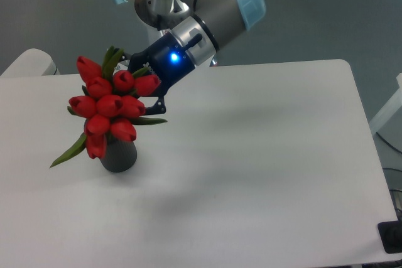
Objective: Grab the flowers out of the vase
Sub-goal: 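Lift the gripped tulips up out of the black vase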
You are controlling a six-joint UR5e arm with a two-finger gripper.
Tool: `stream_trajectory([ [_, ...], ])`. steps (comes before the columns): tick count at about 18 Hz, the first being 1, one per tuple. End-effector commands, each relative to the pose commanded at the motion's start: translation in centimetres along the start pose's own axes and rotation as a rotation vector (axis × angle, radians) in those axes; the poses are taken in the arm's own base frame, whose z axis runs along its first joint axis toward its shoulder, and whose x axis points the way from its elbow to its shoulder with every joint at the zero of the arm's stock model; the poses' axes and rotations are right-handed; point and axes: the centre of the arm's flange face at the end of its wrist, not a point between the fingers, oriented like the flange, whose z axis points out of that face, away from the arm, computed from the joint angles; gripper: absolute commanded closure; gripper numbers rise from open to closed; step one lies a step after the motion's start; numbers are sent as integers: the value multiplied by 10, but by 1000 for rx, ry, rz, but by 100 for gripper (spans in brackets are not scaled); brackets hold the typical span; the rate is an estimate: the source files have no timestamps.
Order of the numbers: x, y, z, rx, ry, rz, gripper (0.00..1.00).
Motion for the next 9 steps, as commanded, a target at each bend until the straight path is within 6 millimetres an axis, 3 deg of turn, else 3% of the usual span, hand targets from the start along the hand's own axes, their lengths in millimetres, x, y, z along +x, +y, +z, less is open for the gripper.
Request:
stream_trajectory([
  [3, -10, -13, -5, 6, -13, 40, 88],
  [6, -32, -26, -12, -3, -52, 116, 88],
  [9, -66, -34, -19, -171, -239, 162, 88],
])
